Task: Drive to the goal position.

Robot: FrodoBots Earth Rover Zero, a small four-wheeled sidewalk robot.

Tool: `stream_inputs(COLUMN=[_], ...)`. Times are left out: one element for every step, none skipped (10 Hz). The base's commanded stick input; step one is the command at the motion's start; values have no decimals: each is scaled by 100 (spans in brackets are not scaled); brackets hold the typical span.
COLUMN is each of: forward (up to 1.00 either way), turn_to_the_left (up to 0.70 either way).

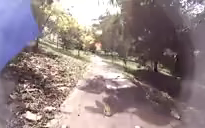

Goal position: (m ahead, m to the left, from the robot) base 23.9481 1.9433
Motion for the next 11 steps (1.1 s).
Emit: stream_inputs(forward=[50,50,50,50,50,50,50,50,50,50,50], turn_to_the_left=[0,0,8,45,0,0,0,0,2,8,14])
